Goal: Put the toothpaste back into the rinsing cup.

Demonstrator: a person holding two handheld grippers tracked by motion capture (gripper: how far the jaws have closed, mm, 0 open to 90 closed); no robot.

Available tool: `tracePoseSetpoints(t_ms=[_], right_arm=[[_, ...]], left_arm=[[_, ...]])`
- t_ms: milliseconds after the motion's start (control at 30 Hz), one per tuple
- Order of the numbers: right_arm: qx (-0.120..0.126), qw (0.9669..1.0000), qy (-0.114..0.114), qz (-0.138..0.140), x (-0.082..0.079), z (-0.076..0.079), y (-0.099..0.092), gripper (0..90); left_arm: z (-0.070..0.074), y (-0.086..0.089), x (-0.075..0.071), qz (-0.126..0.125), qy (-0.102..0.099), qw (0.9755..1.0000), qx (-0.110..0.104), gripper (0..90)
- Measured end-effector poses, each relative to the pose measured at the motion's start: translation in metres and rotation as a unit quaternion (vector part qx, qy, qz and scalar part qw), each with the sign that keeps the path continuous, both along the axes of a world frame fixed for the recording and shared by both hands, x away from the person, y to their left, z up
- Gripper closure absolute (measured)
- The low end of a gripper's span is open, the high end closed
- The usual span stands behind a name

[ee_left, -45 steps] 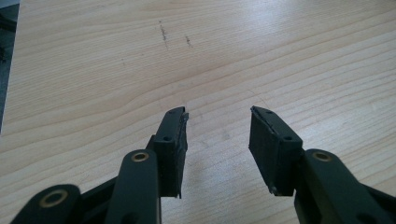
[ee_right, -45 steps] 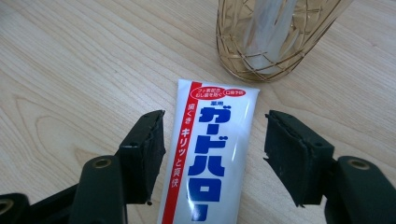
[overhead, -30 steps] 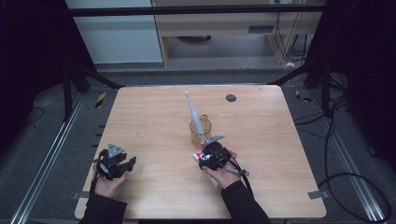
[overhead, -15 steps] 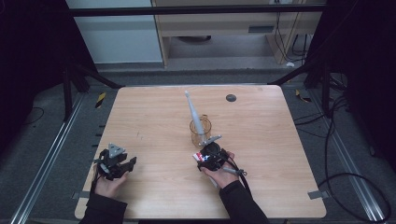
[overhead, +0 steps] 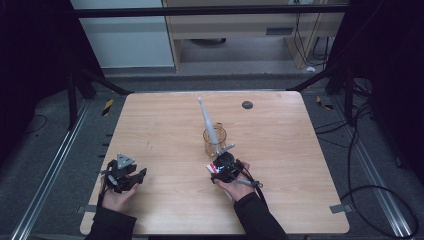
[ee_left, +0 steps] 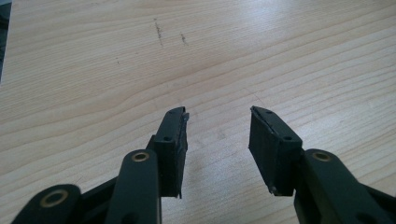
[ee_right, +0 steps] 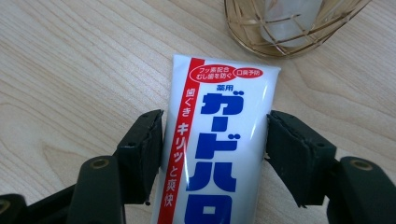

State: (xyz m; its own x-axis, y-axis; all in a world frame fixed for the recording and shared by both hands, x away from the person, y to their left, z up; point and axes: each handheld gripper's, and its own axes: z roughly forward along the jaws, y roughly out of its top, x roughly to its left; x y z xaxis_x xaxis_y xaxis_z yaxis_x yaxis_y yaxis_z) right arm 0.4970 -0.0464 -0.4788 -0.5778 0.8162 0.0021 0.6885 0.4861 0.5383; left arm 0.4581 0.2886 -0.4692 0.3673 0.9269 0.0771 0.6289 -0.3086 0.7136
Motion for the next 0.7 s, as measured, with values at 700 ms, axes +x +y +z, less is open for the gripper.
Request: tracePoseSetpoints(t_ms=[700], right_arm=[[-0.015, 0.9996, 0.018, -0.014, 0.0012, -0.0016, 0.0063, 43.7]], left_arm=[[-0.0007, -0.0011, -0.0004, -0.005, 0.001, 1.0, 0.005, 56.5]])
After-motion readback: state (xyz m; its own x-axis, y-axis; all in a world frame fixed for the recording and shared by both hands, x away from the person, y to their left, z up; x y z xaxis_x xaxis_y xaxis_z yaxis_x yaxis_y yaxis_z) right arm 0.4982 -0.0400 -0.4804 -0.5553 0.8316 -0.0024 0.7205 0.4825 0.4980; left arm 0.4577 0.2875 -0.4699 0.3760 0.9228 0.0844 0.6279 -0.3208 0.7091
